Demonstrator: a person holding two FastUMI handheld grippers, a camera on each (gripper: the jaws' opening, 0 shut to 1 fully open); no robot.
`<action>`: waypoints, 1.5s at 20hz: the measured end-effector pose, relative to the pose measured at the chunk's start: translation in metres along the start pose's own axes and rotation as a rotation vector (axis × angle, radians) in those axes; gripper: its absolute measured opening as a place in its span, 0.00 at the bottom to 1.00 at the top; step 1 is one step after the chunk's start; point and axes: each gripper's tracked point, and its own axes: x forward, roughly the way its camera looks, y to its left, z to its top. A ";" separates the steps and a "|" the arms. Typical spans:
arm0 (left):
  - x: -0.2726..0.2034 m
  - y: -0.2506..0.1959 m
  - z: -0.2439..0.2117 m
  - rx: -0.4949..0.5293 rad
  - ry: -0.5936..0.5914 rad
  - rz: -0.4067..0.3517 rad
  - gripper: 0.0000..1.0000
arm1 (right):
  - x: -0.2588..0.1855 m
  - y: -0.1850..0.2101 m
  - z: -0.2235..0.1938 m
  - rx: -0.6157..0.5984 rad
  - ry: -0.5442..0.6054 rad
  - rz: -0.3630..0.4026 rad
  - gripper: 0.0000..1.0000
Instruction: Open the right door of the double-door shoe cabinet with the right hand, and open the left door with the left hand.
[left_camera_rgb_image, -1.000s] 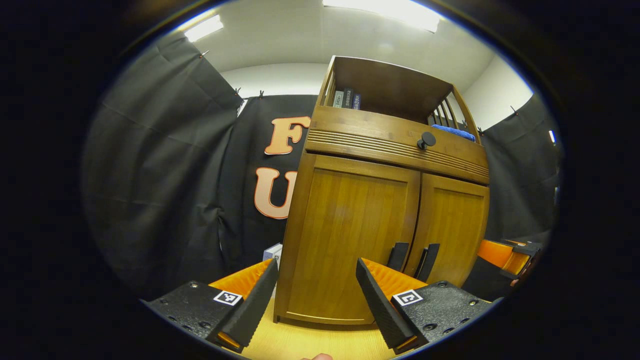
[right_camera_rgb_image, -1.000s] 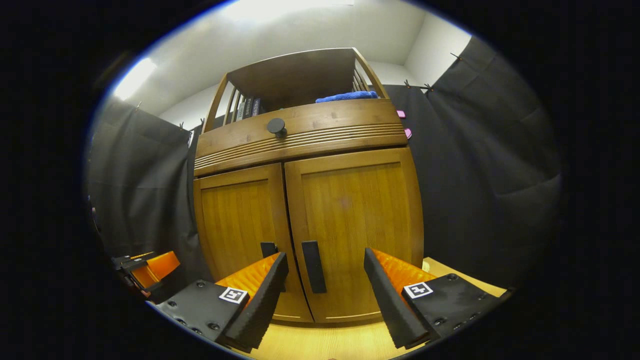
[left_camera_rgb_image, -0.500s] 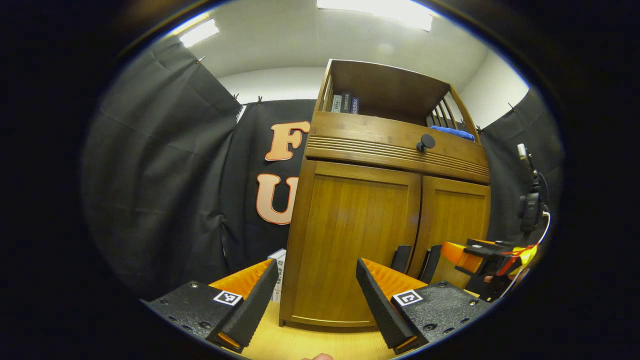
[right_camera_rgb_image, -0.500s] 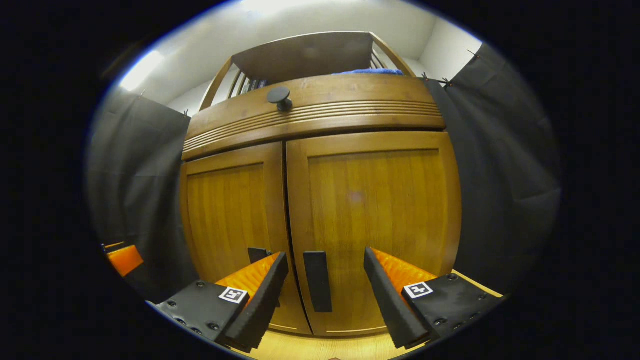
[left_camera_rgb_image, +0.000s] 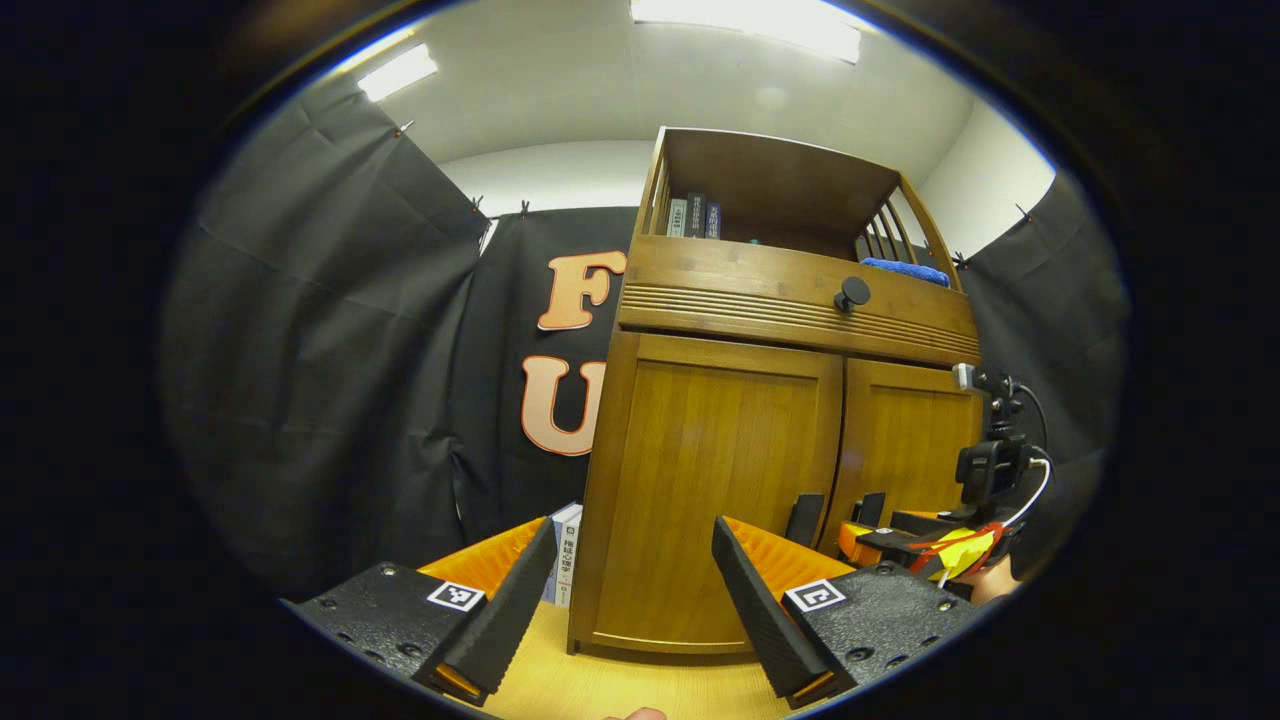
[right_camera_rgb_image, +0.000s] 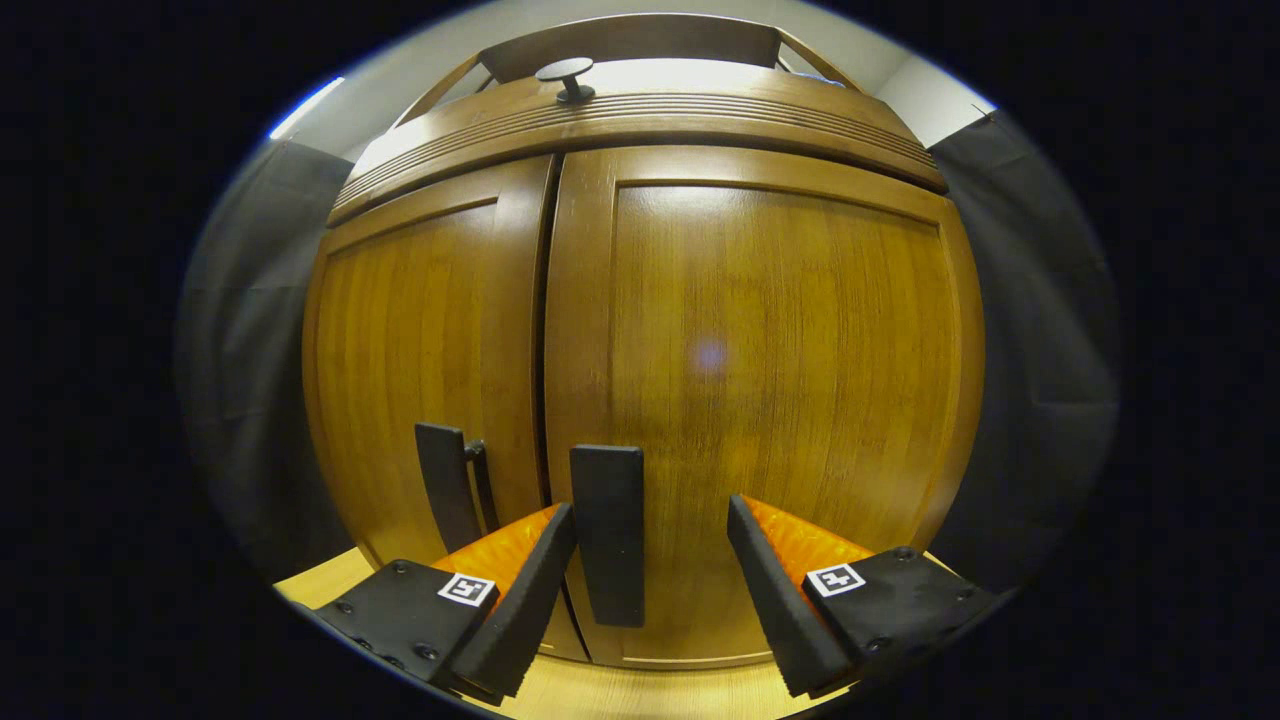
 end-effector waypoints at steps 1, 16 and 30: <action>0.000 0.000 0.000 -0.001 -0.001 0.000 0.91 | 0.001 -0.001 -0.004 -0.001 0.006 -0.003 0.98; -0.007 0.006 0.006 -0.015 -0.022 0.004 0.91 | 0.007 0.009 -0.011 0.005 0.029 0.011 0.72; -0.011 0.009 0.005 -0.019 -0.012 0.036 0.91 | -0.014 0.016 -0.016 0.033 0.083 0.055 0.36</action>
